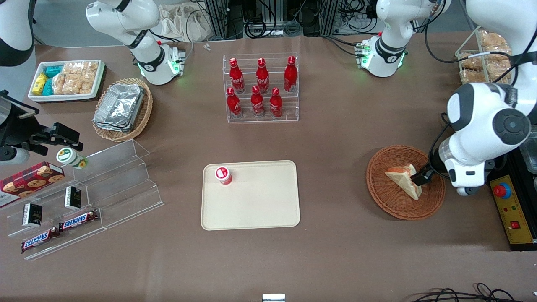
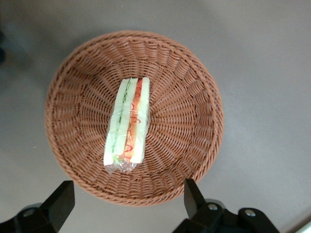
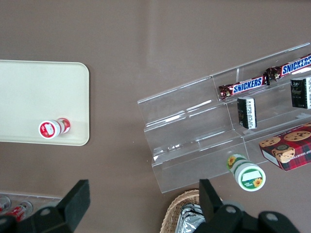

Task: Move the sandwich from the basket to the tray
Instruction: 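Move the left gripper over the wrapped sandwich in the wicker basket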

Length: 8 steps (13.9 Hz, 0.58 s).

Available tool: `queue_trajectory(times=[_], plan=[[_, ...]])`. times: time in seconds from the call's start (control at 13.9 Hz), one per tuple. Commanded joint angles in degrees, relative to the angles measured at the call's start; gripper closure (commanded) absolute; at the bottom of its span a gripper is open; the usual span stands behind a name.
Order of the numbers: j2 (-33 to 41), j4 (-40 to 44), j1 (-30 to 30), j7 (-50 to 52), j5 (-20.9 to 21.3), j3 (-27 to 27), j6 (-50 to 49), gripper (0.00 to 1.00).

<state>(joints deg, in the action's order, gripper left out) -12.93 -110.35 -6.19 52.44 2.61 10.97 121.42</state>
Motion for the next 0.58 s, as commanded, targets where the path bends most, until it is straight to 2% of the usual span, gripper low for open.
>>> queue_trajectory(times=[0.0,0.5], plan=[[0.6,-4.3,0.0,2.1,0.7,0.2,5.4,0.00],[-0.8,-10.1,-0.1,1.7,1.1,0.0,14.3,0.00]])
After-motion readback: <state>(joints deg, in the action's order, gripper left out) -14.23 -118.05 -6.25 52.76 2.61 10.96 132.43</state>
